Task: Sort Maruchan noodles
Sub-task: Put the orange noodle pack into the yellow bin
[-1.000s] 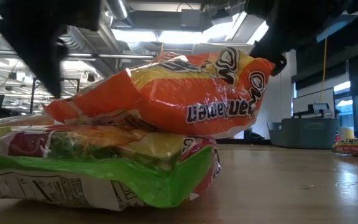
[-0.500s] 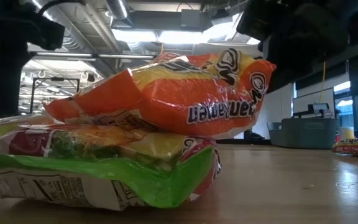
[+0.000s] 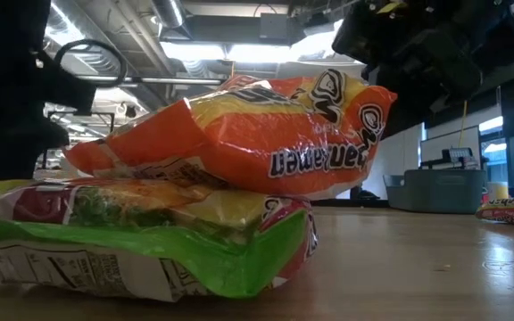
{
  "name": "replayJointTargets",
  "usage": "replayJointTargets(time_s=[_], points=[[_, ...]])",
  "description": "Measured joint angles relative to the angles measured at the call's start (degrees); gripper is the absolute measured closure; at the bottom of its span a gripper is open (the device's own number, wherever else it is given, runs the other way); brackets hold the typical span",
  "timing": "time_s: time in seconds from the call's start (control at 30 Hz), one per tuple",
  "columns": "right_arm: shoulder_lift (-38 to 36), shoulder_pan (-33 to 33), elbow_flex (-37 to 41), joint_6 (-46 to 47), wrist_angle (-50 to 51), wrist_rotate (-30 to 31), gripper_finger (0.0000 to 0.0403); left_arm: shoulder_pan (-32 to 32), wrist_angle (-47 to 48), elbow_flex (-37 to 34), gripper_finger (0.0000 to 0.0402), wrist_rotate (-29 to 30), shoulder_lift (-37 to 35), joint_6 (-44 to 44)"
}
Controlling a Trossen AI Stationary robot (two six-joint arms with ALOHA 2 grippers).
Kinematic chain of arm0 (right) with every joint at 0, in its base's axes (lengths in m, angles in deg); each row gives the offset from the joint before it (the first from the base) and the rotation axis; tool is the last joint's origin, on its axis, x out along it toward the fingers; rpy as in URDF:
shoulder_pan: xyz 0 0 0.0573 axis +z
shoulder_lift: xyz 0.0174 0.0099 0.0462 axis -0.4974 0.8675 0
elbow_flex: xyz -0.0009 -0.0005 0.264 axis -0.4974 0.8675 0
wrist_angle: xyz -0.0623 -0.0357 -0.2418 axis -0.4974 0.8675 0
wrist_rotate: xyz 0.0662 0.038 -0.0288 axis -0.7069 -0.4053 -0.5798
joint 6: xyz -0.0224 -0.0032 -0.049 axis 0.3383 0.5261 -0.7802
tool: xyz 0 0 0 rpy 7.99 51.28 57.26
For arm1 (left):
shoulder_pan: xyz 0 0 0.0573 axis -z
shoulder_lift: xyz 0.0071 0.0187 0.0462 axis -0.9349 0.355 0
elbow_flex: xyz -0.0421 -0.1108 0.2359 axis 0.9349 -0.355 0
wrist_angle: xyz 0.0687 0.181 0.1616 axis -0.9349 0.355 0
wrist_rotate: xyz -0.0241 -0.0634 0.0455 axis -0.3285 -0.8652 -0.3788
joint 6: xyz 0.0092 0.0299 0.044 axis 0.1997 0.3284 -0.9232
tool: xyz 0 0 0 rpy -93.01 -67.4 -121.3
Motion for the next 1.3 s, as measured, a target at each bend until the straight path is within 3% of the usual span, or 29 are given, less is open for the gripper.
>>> replayJointTargets(time_s=[0.23,0.67,0.97,1.3], points=[[0.00,0.00,0.00,-0.38,-0.04,0.17,0.0153,0.22,1.46,-0.02,0.0220,0.89,1.80,-1.16],[0.00,0.02,0.00,-0.11,-0.50,0.42,0.0153,2.10,1.84,0.72,0.0390,2.47,1.94,-2.90],[0.00,0.11,0.00,0.54,-0.50,0.40,0.0153,2.45,0.76,3.55,0.0401,3.05,1.98,-5.63],[0.00,0.11,0.00,1.16,-0.48,0.40,0.0153,0.96,-0.49,12.76,0.0401,10.96,2.00,-15.93]])
